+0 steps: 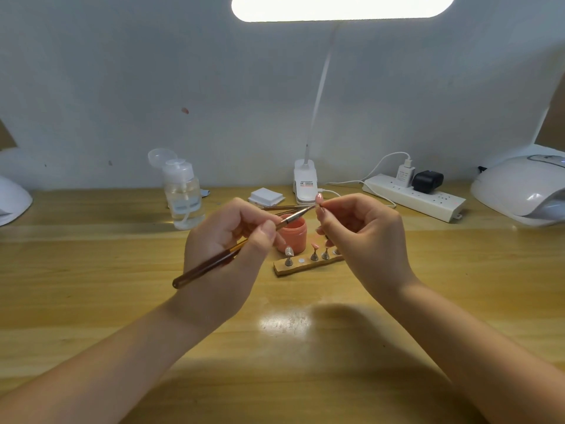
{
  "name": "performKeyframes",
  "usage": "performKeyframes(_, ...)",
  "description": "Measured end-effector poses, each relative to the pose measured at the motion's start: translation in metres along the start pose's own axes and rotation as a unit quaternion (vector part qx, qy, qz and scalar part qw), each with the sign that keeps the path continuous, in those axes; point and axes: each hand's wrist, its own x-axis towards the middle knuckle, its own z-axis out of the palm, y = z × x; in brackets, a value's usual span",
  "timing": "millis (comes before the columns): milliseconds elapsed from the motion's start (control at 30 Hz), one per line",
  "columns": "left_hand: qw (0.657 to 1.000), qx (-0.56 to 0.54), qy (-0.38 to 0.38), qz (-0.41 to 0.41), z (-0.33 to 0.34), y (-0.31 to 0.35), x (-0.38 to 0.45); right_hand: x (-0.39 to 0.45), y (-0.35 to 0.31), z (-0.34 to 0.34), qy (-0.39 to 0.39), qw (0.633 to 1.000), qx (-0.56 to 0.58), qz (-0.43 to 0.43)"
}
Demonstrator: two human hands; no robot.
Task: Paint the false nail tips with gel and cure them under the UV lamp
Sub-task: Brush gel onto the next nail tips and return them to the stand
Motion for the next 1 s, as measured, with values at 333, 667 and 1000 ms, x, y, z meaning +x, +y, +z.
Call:
performKeyframes(333, 1.000, 0.004, -0.009, -0.011, 0.0009, 0.0007, -0.0005, 0.0002, -0.0007, -0.0009, -0.002, 1.000, -0.027, -0.009)
performKeyframes(667, 0.997, 0.065, -0.034, 0.006, 0.0028, 0.0015, 0.0012, 0.0005, -0.0020, -0.0034, -0.006, 0.991, -0.112, -0.071)
performKeyframes(1000, 0.997, 0.073, 0.001, -0.019, 0.0012, -0.0001, 0.0003, 0.0008, -0.0016, -0.0032, -0.006, 0.987, -0.129, -0.096)
